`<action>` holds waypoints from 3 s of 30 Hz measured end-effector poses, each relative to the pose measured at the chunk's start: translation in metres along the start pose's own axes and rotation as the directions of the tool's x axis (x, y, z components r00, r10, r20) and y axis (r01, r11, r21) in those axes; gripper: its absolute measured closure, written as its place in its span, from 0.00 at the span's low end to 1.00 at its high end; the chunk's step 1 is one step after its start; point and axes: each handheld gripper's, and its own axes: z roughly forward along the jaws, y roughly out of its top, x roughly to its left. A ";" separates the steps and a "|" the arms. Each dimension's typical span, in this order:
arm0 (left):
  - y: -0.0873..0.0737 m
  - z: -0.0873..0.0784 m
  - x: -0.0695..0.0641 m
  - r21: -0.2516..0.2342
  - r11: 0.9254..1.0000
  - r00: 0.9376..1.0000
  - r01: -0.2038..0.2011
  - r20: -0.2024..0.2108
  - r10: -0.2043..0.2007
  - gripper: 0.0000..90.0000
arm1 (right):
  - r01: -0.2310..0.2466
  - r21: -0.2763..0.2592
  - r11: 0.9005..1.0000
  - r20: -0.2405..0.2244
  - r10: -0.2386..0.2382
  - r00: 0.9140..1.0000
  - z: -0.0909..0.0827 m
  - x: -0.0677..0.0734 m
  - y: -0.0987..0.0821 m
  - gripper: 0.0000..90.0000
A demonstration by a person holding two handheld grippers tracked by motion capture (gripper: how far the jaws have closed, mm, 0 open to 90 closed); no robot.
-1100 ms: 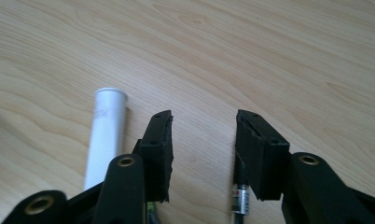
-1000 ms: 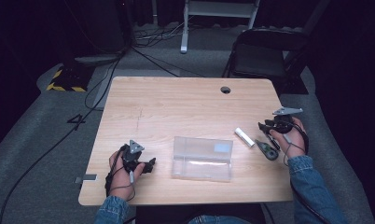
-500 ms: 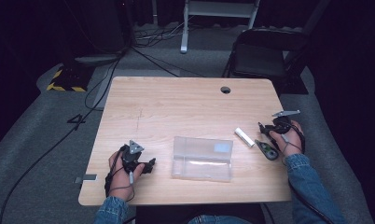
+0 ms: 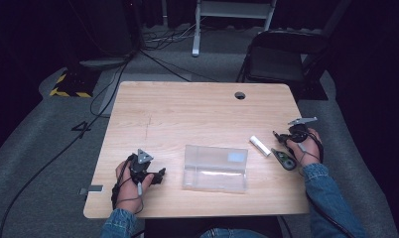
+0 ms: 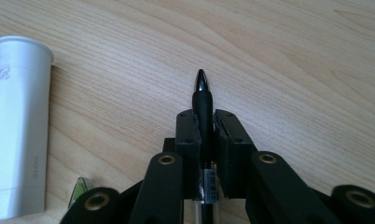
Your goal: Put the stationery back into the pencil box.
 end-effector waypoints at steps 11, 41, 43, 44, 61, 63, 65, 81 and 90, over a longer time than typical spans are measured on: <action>0.000 0.000 0.000 0.000 1.000 1.000 0.000 0.000 0.000 0.17 | -0.020 -0.010 1.000 0.012 0.020 1.000 -0.010 0.000 0.003 0.90; 0.000 0.000 0.000 0.001 1.000 1.000 -0.001 0.001 0.001 0.17 | 0.123 -0.233 0.965 -0.081 -0.145 0.986 -0.083 0.059 0.040 0.90; 0.000 0.000 0.000 0.000 1.000 1.000 0.000 0.001 0.000 0.17 | 0.135 -0.240 0.961 -0.098 -0.162 0.982 -0.087 0.066 0.042 0.89; 0.000 0.000 0.000 0.000 1.000 1.000 -0.001 0.001 0.001 0.17 | 0.141 -0.243 0.960 -0.109 -0.172 0.979 -0.088 0.069 0.043 0.89; 0.000 0.000 0.000 0.000 1.000 1.000 0.000 0.001 0.000 0.17 | 0.251 -0.285 0.925 -0.221 -0.318 0.922 -0.096 0.128 0.051 0.89; 0.000 0.000 0.000 0.000 1.000 1.000 -0.001 0.001 0.001 0.17 | 0.260 -0.286 0.922 -0.225 -0.329 0.917 -0.095 0.132 0.051 0.89; 0.000 0.000 0.000 0.000 1.000 1.000 -0.001 0.001 0.001 0.17 | 0.283 -0.287 0.915 -0.252 -0.357 0.899 -0.093 0.144 0.051 0.89; 0.000 0.000 0.000 0.000 1.000 1.000 0.000 0.000 0.000 0.17 | 0.393 -0.308 0.866 -0.346 -0.487 0.802 -0.081 0.193 0.050 0.89; 0.000 0.000 0.000 0.000 1.000 1.000 0.000 0.001 0.000 0.17 | 0.448 -0.298 0.843 -0.385 -0.536 0.751 -0.065 0.217 0.047 0.89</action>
